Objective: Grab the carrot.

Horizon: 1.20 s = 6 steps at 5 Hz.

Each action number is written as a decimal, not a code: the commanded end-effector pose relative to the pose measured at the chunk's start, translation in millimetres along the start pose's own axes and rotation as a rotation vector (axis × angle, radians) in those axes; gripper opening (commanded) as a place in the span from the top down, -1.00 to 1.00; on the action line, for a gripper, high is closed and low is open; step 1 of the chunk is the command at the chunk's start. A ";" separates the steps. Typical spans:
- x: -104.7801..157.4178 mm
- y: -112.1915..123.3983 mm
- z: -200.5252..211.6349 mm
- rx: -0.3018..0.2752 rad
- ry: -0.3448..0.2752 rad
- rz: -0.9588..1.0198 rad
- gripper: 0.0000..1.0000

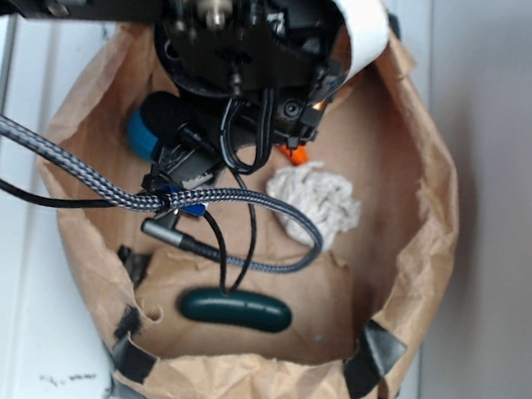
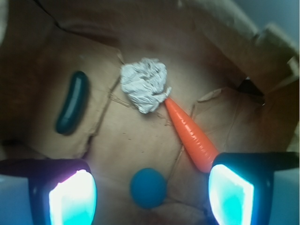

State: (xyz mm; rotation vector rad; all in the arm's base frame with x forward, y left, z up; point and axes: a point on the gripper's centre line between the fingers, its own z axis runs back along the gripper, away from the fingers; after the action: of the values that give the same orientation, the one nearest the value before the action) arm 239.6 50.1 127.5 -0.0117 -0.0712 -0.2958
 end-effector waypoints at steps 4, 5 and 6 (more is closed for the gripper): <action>39.7 35.6 -56.8 0.028 0.011 -0.126 -1.00; 37.9 37.8 -72.1 0.069 -0.005 -0.140 -1.00; 32.2 34.8 -84.6 0.127 -0.013 -0.146 -1.00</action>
State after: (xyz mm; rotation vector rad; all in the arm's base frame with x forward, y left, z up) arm 275.3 72.7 33.1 0.0843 -0.0521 -0.4310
